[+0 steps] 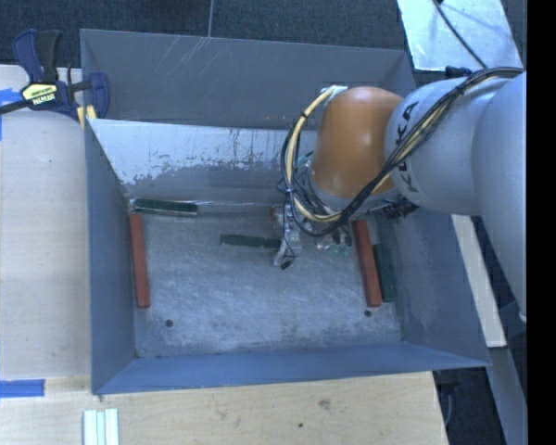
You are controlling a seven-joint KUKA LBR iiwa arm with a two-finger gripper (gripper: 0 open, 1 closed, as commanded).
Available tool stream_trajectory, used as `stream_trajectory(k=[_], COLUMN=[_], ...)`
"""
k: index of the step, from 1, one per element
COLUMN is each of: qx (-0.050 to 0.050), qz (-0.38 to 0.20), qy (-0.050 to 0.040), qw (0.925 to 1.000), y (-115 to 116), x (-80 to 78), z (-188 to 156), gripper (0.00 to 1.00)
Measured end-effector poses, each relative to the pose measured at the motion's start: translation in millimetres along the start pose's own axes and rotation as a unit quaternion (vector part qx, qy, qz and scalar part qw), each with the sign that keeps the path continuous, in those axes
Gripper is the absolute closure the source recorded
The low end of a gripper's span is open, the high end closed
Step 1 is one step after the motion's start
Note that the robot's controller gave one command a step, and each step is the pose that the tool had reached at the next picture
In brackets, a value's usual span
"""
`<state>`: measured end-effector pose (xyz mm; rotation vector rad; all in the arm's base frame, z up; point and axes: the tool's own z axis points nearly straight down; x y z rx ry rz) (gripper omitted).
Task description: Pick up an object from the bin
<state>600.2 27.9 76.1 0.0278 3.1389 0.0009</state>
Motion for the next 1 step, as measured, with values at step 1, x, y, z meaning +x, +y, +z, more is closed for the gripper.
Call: stream_trajectory(k=[1], qx=[0.0], qz=[-0.053], qy=[-0.0053], qw=[0.9986], y=[20.9], x=[-10.1], z=[-149.6], gripper=[1.0])
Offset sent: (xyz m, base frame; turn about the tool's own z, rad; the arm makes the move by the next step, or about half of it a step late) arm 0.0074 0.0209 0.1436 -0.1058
